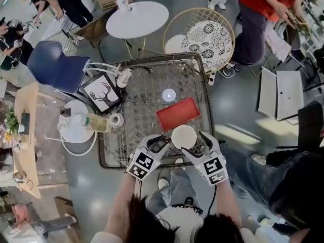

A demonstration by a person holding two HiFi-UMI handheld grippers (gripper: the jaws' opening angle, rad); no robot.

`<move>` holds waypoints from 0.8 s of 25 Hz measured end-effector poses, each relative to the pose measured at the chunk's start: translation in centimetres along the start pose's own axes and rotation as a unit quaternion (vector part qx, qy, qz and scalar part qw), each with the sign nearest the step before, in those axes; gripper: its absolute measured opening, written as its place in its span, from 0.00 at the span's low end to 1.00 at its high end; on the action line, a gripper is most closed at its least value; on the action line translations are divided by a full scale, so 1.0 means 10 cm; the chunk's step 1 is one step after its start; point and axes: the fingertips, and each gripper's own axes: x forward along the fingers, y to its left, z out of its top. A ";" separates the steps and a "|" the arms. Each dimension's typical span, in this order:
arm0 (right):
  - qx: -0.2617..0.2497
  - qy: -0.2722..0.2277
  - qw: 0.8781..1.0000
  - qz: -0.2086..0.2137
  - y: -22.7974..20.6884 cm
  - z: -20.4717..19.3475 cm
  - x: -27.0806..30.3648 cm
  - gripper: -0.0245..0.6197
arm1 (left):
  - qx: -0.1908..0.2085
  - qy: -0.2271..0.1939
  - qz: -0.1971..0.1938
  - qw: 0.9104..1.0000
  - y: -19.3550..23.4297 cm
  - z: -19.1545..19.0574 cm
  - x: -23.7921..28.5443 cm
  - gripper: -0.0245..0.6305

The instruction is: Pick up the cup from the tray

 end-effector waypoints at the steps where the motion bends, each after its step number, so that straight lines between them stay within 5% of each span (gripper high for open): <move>1: 0.001 -0.002 1.000 0.003 0.03 0.02 -0.03 0.57 | -0.002 -0.011 0.003 1.000 0.00 0.07 -0.06 0.25; 3: 0.005 -0.012 1.000 0.001 0.07 0.07 -0.11 0.42 | -0.005 -0.038 0.013 0.999 -0.01 0.23 -0.17 0.20; 7: 0.027 -0.045 0.998 -0.023 0.12 0.29 -0.33 0.31 | -0.016 -0.080 0.028 0.996 -0.05 0.47 -0.39 0.09; 10: 0.021 -0.060 0.997 -0.040 0.18 0.43 -0.47 0.08 | -0.031 -0.102 0.028 0.994 -0.14 0.57 -0.53 0.04; 20: 0.012 -0.065 0.995 -0.073 0.59 0.69 -0.74 0.07 | -0.040 -0.156 0.036 0.986 -0.56 0.81 -0.92 0.04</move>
